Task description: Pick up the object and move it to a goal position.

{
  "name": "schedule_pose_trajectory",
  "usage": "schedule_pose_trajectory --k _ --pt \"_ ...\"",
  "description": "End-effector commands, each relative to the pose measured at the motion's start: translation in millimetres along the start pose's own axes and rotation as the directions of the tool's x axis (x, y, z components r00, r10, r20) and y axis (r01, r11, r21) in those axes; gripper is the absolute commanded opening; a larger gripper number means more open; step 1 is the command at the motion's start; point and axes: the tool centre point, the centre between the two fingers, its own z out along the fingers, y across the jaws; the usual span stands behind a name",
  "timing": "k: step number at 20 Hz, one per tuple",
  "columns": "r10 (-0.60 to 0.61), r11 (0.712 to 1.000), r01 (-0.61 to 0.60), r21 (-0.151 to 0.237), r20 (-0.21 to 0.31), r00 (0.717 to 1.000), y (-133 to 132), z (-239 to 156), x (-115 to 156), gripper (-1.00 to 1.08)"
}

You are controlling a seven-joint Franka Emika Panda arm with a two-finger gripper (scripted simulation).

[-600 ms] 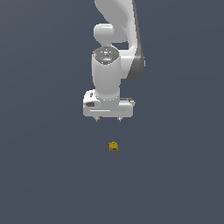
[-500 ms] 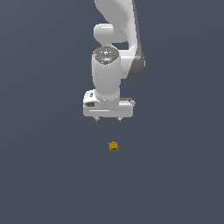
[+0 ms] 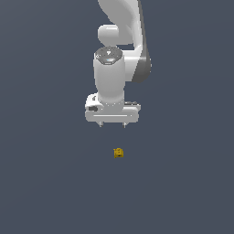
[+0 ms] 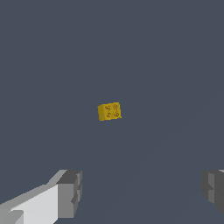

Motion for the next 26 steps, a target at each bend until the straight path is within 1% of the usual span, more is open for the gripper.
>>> schedule_pose_trajectory --k 1,9,17,22,26 --pt "-0.002 1.000 0.002 0.000 0.000 1.000 -0.1 0.0 0.0 1.00" --pt "0.021 1.000 -0.021 0.001 0.001 1.000 -0.5 1.7 1.0 1.00" --pt "0.124 0.992 -0.124 0.004 0.006 0.992 -2.6 9.8 5.2 1.00" --pt "0.227 0.974 -0.227 0.005 0.012 0.974 -4.7 18.0 9.3 1.00" --pt "0.327 0.945 -0.327 0.004 0.017 0.945 -6.8 26.4 13.2 1.00"
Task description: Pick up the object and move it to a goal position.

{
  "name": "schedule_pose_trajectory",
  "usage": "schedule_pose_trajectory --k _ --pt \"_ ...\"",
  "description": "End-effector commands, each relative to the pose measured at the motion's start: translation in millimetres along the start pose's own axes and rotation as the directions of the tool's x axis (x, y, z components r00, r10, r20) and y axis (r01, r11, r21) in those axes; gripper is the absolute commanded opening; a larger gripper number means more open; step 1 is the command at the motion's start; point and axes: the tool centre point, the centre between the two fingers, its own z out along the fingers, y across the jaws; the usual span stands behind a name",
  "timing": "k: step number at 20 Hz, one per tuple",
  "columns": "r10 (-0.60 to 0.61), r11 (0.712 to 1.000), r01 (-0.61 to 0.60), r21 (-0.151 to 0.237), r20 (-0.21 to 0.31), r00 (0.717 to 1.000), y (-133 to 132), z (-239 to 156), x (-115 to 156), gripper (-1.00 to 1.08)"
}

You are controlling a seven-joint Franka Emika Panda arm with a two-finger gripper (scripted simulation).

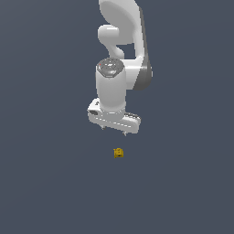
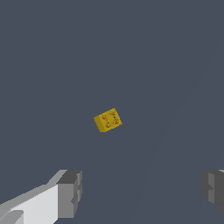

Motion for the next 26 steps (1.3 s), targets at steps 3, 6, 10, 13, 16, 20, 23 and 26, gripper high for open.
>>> schedule_pose_trajectory --k 3,6,10,13,16,20,23,26 --pt "0.120 0.993 -0.120 0.000 0.005 0.993 -3.7 9.7 3.7 1.00" --pt "0.199 0.980 -0.199 -0.002 0.008 0.980 -6.1 16.3 6.0 1.00" --pt "0.302 0.953 -0.302 -0.004 0.012 0.953 -9.3 25.1 9.0 1.00" --pt "0.377 0.926 -0.377 -0.007 0.013 0.926 -11.7 31.7 11.2 1.00" --pt "0.450 0.893 -0.449 -0.010 0.014 0.893 -14.0 38.3 13.2 1.00" --pt "0.541 0.841 -0.541 -0.015 0.014 0.841 -17.2 47.2 15.8 1.00" --pt "0.606 0.796 -0.605 -0.019 0.013 0.796 -19.6 53.9 17.6 1.00" --pt "0.666 0.746 -0.666 -0.023 0.012 0.745 -22.0 60.6 19.4 1.00"
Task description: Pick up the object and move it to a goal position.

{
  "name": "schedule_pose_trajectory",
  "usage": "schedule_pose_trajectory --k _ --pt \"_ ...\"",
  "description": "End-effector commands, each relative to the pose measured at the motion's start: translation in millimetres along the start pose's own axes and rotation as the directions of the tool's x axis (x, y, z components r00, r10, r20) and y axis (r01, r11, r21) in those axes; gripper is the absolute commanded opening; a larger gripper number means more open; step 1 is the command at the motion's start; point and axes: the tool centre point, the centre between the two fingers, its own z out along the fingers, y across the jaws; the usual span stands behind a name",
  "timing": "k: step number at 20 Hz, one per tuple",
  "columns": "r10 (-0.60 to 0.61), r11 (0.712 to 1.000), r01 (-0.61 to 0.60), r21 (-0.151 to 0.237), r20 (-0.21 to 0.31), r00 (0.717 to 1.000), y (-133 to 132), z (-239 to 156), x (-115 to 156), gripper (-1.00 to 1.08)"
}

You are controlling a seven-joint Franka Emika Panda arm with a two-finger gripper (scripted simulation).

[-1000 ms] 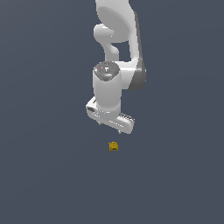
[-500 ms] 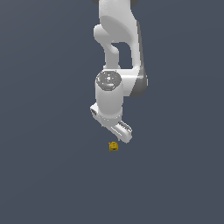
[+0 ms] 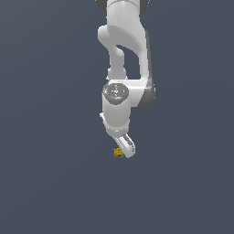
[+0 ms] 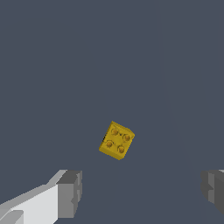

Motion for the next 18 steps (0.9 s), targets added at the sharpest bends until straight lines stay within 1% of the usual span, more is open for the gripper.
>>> schedule_pose_trajectory --k 1,5,10,18 --pt "0.067 0.998 -0.067 -0.002 -0.001 0.998 -2.6 5.6 -0.1 1.00" --pt "0.171 0.985 -0.171 -0.006 -0.002 0.985 -6.6 14.5 -0.3 1.00" --pt "0.288 0.958 -0.288 -0.010 -0.006 0.958 -11.2 24.8 -0.8 1.00" --pt "0.406 0.914 -0.406 -0.012 -0.012 0.914 -15.8 35.6 -1.4 1.00"
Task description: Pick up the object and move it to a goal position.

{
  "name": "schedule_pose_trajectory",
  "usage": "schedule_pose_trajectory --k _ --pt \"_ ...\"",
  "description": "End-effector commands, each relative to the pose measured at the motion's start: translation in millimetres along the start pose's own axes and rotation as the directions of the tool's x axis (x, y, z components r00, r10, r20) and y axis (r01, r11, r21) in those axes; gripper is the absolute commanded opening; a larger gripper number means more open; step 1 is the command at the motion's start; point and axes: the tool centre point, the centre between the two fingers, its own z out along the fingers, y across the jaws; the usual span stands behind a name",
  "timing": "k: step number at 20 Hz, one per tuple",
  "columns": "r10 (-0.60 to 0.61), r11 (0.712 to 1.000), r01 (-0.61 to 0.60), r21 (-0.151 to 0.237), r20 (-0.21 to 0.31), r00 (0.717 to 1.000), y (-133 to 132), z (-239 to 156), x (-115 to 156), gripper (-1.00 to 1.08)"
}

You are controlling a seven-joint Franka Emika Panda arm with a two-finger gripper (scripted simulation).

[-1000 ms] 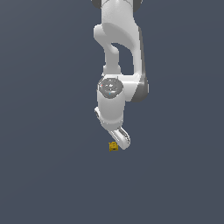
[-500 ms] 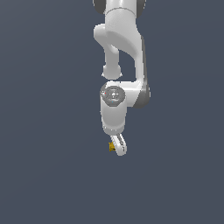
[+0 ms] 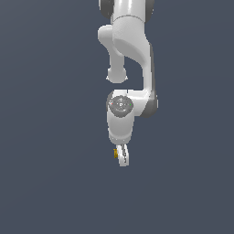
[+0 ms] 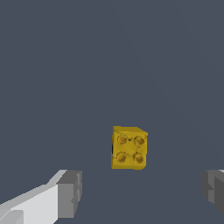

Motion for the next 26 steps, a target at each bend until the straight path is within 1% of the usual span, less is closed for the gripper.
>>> schedule_pose_trajectory --k 1,6,12,21,26 --pt "0.031 1.000 -0.031 0.000 -0.001 1.000 -1.1 2.4 -0.5 1.00" --pt "0.060 0.998 -0.060 -0.001 -0.003 0.998 -2.0 4.9 -1.1 1.00" --pt "0.058 0.998 -0.058 -0.001 -0.002 0.998 -1.8 8.3 -1.4 1.00" --pt "0.063 0.998 -0.063 -0.001 -0.002 0.998 -0.5 48.4 -1.1 1.00" --pt "0.063 0.998 -0.063 -0.001 -0.003 0.998 -1.7 55.3 -1.1 1.00"
